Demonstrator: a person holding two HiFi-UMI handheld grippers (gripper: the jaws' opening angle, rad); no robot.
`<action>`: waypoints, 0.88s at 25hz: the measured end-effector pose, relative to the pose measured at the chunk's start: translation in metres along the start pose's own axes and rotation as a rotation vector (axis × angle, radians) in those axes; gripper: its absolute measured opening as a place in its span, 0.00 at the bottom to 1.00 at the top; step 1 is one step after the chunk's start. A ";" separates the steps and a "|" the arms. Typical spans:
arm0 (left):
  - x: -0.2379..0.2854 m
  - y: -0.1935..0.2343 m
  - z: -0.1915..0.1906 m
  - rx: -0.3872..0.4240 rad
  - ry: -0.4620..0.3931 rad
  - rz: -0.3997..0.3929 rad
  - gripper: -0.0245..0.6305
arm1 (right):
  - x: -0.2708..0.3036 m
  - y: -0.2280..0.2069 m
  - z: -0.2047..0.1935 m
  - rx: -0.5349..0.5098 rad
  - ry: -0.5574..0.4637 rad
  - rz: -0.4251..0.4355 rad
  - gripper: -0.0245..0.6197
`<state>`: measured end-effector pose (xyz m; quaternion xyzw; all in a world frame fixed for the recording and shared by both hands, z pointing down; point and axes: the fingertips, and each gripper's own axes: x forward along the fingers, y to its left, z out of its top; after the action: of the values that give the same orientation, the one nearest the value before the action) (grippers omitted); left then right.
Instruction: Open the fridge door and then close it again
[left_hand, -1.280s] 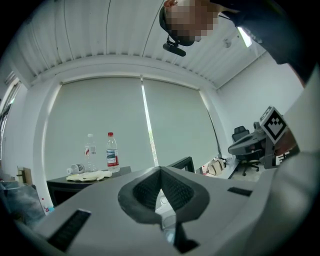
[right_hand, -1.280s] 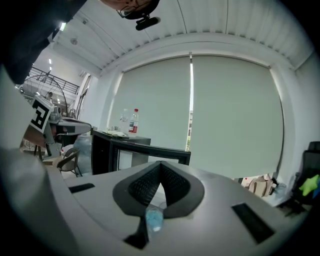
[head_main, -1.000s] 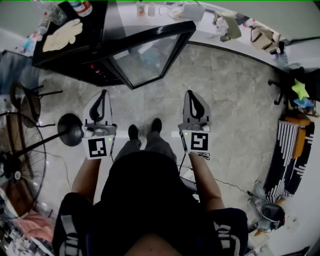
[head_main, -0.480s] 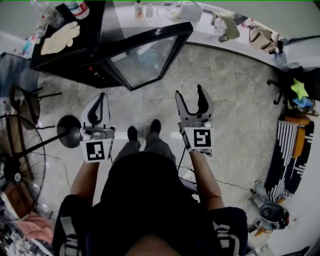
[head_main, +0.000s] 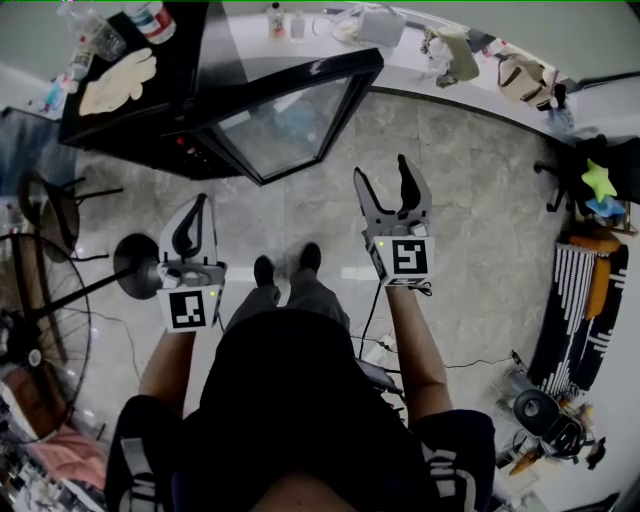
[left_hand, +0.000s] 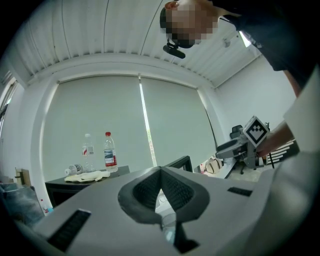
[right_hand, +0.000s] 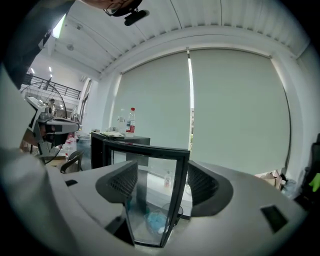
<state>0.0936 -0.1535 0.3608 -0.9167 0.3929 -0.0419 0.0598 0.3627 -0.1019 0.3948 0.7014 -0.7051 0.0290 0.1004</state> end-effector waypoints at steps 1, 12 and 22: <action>0.000 0.000 -0.001 0.002 0.004 0.000 0.07 | 0.005 -0.004 -0.001 -0.001 0.000 0.005 0.52; 0.005 -0.002 -0.002 0.016 0.027 0.019 0.07 | 0.064 -0.037 -0.013 -0.015 -0.016 0.133 0.52; 0.006 -0.002 -0.011 0.021 0.067 0.036 0.07 | 0.132 -0.060 -0.029 -0.052 -0.025 0.297 0.52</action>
<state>0.0980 -0.1572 0.3717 -0.9068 0.4107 -0.0757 0.0571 0.4262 -0.2274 0.4409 0.5867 -0.8028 0.0166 0.1044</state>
